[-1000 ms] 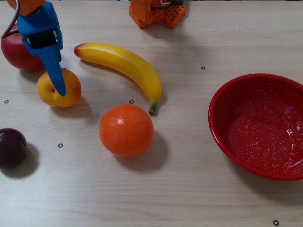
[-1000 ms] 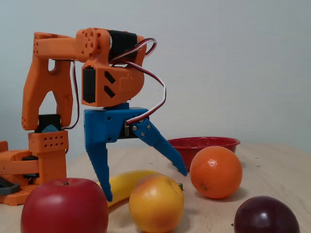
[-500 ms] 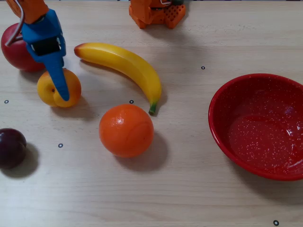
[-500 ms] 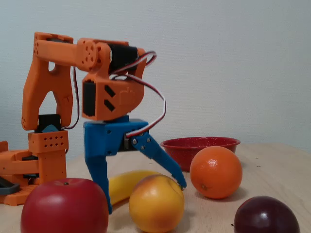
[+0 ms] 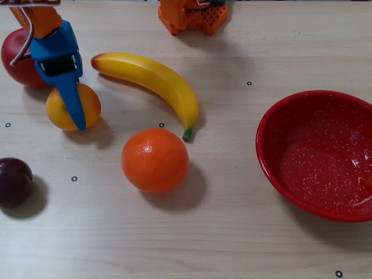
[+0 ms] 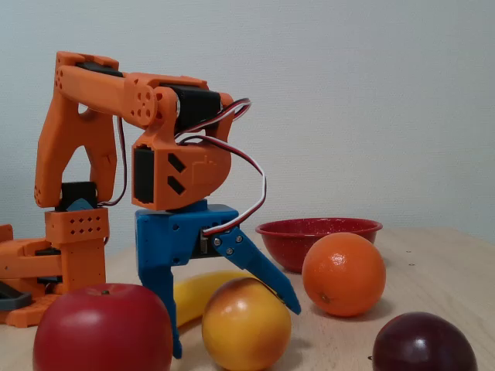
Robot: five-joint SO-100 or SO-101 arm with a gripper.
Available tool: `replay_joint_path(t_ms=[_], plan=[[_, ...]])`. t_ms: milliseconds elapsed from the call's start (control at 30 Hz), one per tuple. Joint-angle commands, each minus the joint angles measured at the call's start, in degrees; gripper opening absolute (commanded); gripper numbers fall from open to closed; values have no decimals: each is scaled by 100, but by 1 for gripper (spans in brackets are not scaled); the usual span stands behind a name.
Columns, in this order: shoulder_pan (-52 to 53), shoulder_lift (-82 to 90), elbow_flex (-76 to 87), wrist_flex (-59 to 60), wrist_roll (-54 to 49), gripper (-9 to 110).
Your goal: Put peach in the red bowl.
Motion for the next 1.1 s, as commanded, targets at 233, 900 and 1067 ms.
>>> replay_joint_path(t_ms=[233, 900, 1067], plan=[[-158, 202, -220, -237, -9, 49], [-220, 114, -220, -308, -26, 48], [-229, 79, -246, -316, -53, 47]])
